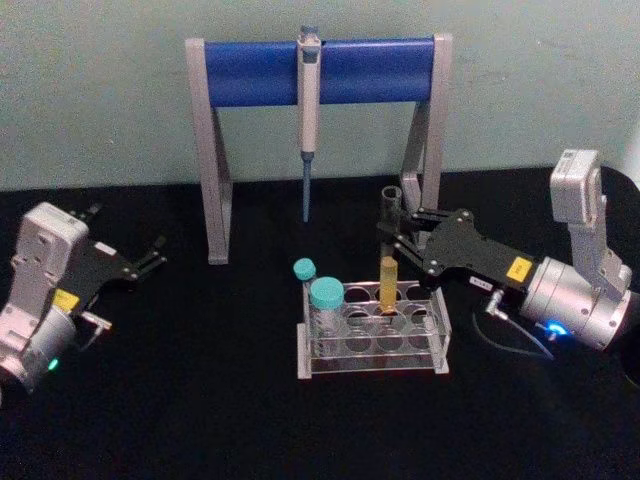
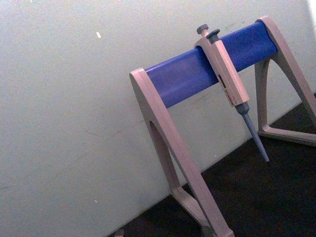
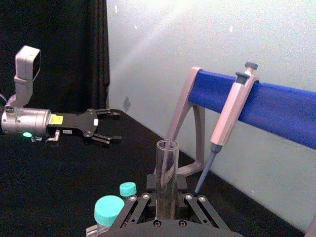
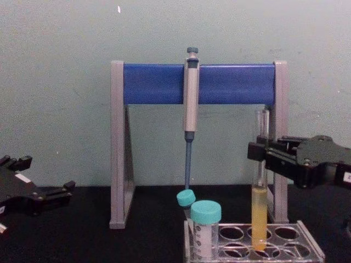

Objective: Pick up the test tube from the test tube rack, shake it, then place it back into the test tube rack.

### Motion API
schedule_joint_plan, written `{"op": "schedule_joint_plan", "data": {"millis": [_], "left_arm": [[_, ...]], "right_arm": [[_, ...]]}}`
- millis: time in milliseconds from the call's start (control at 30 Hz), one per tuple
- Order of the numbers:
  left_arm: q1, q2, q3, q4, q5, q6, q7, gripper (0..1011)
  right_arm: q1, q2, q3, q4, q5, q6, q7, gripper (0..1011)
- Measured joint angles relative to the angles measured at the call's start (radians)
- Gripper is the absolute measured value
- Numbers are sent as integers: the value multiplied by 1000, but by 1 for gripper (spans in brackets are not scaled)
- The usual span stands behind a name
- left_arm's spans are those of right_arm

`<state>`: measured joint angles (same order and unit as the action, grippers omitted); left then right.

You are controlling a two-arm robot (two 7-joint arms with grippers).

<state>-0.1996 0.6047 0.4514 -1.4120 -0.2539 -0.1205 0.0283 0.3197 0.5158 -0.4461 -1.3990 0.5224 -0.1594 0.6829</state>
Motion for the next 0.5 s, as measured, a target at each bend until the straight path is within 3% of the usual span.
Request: {"op": "schedule_joint_plan", "data": {"millis": [500], "left_arm": [[0,0,0,0,0,0,0,1001]], "right_arm": [[13,-12,-12,35,-19,22,-5,229]]}}
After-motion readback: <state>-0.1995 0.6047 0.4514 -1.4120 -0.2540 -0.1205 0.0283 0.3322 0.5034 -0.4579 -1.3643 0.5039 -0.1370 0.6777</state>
